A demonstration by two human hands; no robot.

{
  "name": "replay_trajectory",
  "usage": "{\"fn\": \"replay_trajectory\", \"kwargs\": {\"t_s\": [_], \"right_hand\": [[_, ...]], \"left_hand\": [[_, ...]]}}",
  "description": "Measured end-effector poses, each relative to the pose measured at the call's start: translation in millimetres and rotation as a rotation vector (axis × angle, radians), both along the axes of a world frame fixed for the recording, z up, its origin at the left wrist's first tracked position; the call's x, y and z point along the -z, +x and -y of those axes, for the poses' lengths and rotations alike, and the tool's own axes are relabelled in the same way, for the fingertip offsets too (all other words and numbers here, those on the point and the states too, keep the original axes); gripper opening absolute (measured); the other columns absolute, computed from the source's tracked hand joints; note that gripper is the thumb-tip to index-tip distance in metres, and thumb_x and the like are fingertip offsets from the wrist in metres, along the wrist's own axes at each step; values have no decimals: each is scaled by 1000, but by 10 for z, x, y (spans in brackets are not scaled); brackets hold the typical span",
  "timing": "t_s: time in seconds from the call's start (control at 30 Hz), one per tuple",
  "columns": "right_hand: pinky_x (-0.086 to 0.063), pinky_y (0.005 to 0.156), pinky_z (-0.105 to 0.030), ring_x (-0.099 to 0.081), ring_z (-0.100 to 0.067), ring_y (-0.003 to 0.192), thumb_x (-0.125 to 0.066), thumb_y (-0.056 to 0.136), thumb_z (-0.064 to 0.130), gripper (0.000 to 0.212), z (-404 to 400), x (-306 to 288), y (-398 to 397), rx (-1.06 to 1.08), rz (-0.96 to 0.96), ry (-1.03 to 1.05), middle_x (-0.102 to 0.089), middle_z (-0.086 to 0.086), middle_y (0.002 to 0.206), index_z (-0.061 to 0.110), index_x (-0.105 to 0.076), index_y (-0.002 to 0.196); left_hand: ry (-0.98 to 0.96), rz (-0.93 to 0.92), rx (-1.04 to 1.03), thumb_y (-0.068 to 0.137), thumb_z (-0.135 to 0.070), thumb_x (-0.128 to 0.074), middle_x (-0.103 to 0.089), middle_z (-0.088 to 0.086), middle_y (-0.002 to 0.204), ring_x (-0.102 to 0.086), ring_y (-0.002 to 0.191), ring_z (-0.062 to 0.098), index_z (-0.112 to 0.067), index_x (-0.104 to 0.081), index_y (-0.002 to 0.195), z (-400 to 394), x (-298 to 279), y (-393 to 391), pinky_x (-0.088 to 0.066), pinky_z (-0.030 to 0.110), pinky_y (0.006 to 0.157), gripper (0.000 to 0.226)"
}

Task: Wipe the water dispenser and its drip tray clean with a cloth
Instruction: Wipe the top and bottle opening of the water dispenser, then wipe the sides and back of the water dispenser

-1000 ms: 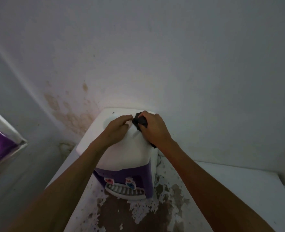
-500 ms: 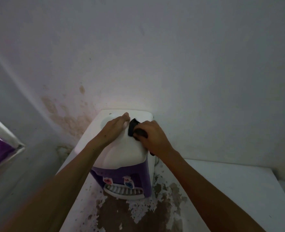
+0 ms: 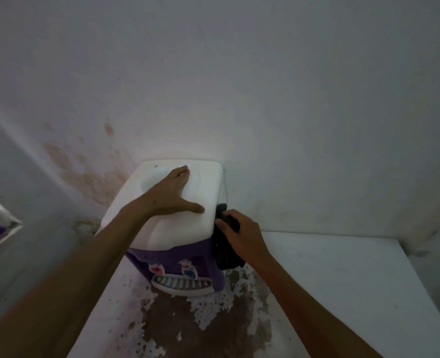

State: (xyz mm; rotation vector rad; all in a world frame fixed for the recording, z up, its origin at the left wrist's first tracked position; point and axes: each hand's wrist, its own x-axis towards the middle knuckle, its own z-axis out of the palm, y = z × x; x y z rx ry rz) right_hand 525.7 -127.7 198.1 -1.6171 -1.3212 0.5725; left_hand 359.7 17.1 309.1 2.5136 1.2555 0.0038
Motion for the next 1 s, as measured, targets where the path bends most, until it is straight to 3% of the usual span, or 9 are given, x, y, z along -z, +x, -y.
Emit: {"fn": "replay_trajectory", "kwargs": {"t_s": [0.1, 0.17, 0.23, 0.4, 0.53, 0.67, 0.77, 0.83, 1.0], "right_hand": [[-49, 84, -20, -67, -15, 96, -68, 95, 31, 27, 94, 13, 22, -31, 65, -5, -73, -2, 107, 14, -70, 116], [-44, 87, -9, -67, -17, 101, -71, 93, 27, 29, 79, -99, 19, -14, 89, 31, -73, -4, 112, 12, -70, 118], [-37, 82, 2, -66, -15, 100, -72, 92, 24, 32, 17, -222, 29, 12, 64, 72, -72, -4, 114, 12, -67, 122], [-40, 58, 0, -61, -15, 83, -69, 94, 24, 35, -202, -377, 32, 117, -87, -26, -69, -5, 103, 12, -53, 124], [-45, 66, -13, -67, -25, 91, -64, 97, 33, 27, -231, -339, 55, 127, -58, -105, -69, -8, 100, 12, -56, 112], [-55, 80, -34, -66, -22, 94, -79, 81, 47, 59, -209, -396, 252, 100, -299, -329, -65, -8, 104, 9, -53, 118], [-61, 84, -39, -73, -29, 91, -84, 77, 13, 41, -145, -467, 392, -20, -658, -380, -71, -22, 101, -11, -66, 106], [-58, 78, -36, -71, -31, 88, -72, 79, -4, 25, -74, -512, 422, -31, -624, -418, -69, -25, 96, -15, -66, 100], [-55, 69, -35, -67, -26, 82, -62, 84, -6, 20, 71, -562, 394, 91, -652, -333, -69, -20, 94, -2, -68, 103]], "left_hand": [[-36, -24, 18, 72, -65, -78, 0, 0, 171, -8, 156, 19, -13, -1, 162, -14, -47, 38, -15, 38, 124, 129], [-56, -16, 12, 73, -62, -79, 2, 0, 171, -6, 156, 18, -13, 1, 162, -14, -62, 33, -14, 38, 124, 129], [-87, -24, 5, 74, -61, -79, 5, -2, 170, -3, 156, 17, -13, 3, 162, -14, -73, 32, -13, 38, 125, 129], [-101, -150, -30, 75, -60, -78, 10, -1, 170, 6, 157, 18, -12, 8, 161, 10, -167, 130, -6, 47, 127, 131], [-66, -234, -46, 74, -60, -80, 7, 3, 170, 9, 157, 21, -9, 3, 161, 55, -266, 243, -3, 51, 126, 130], [-39, -223, -80, 75, -59, -80, 1, 3, 171, 4, 157, 22, -12, -4, 162, 112, -265, 239, -4, 52, 126, 125], [-32, -176, -107, 77, -57, -79, -4, 3, 171, 1, 157, 22, -15, -7, 162, 181, -244, 190, -6, 52, 126, 119], [-29, -157, -123, 78, -57, -78, -7, 4, 170, -1, 157, 22, -16, -9, 162, 212, -221, 170, -5, 52, 126, 116], [130, -168, -61, 82, -53, -77, -11, 6, 170, -2, 157, 24, -18, -20, 161, 320, -199, 182, 1, 54, 123, 103]]}}
